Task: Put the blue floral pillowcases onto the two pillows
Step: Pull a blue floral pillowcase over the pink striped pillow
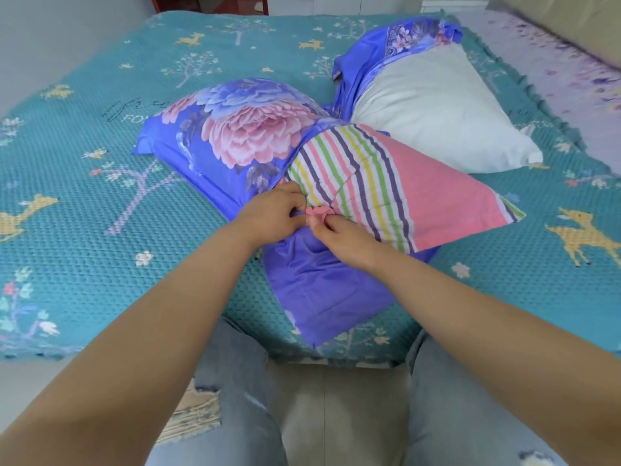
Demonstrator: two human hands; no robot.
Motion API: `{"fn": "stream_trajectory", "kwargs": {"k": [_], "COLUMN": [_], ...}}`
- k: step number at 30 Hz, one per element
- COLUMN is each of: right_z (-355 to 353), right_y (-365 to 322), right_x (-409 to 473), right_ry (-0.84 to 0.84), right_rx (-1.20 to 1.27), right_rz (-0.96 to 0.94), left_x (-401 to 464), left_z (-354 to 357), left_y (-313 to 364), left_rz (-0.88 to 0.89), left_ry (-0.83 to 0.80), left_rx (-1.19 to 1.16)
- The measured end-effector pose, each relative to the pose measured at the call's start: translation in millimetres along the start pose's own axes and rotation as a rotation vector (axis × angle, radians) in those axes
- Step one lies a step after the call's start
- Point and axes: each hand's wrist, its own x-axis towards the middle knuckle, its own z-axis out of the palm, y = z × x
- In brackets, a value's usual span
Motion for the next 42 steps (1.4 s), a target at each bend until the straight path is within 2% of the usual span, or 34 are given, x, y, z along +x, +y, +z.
{"fn": "stream_trajectory", "kwargs": {"k": [2,5,8,10,14,17,19,22,25,28,32,37,42], "right_z": [6.1,9.2,9.6,9.9,11.1,10.6,6.4,-1.5,-0.5,13.9,17.4,25.4,30.1], "right_y": [0.9,7.4,17.0,26.0,21.2,5.2,-8.5,-30.2,-48.1,-54.5,-53.9,-48.8,-19.6], "right_x": [-21.4,-49.8,-68.8,-71.7,-59.1,-29.7,-10.5,3.5,14.9,27.5,41.3,38.6,-21.5], "right_ry": [0.129,0.268,0.514,0.587,0.408,0.374,0.363,0.224,0.084,-0.047,-0.136,-0.202,-0.310], "right_rx": [-0.069,-0.424,-0.676,-0.683,-0.268,-0.025,0.065,0.135,0.069,-0.137,-0.340,-0.428,-0.269], "right_rz": [-0.055,-0.163,-0.209,-0.212,-0.097,-0.142,-0.185,-0.188,-0.205,-0.207,-0.196,-0.150,-0.144], "left_x": [-1.3,-8.8,-15.4,-17.5,-21.8,-21.2,-21.8,-25.1,-31.2,-40.0,-48.4,-51.8,-65.3], "left_z": [1.9,6.6,4.2,1.8,3.4,-2.3,-6.9,-12.5,-25.1,-27.3,-16.4,-10.9,-9.0], "left_y": [5.2,5.9,12.0,15.9,27.4,40.7,41.2,27.8,13.9,2.1,1.1,-7.5,-12.8], "left_rz": [-0.036,-0.095,-0.125,-0.150,-0.160,-0.074,0.001,0.050,0.048,0.035,0.010,-0.056,-0.074], "left_ry": [0.006,0.037,0.046,0.051,0.109,0.163,0.201,0.316,0.419,0.384,0.348,0.273,0.199], "left_rx": [0.088,0.146,0.100,0.037,0.013,0.045,0.084,0.114,0.251,0.362,0.350,0.314,0.337]}}
